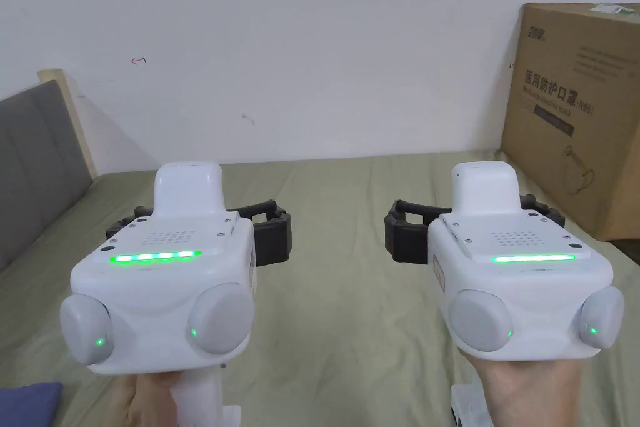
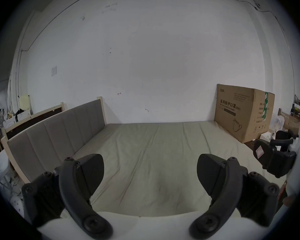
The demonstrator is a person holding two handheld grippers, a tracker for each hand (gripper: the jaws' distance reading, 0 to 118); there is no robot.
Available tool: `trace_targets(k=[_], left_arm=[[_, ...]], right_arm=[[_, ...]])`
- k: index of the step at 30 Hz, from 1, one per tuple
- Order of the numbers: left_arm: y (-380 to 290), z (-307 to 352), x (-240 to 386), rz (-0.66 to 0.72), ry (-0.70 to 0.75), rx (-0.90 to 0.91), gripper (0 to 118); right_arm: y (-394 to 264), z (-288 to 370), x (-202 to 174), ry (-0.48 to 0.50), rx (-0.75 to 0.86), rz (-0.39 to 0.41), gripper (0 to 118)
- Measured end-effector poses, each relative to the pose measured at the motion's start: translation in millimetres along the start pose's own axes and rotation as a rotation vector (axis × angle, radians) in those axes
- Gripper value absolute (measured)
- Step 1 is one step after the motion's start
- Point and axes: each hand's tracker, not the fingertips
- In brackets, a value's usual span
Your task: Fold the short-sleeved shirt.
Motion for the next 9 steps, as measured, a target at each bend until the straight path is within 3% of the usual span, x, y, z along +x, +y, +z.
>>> trace_targets(k=[9], left_arm=[[-8.0, -1.1, 4.1, -0.046, 0.018, 0.039, 111]], right_arm=[[0.3, -1.9, 0.0, 0.004, 0.001, 0.002, 113]])
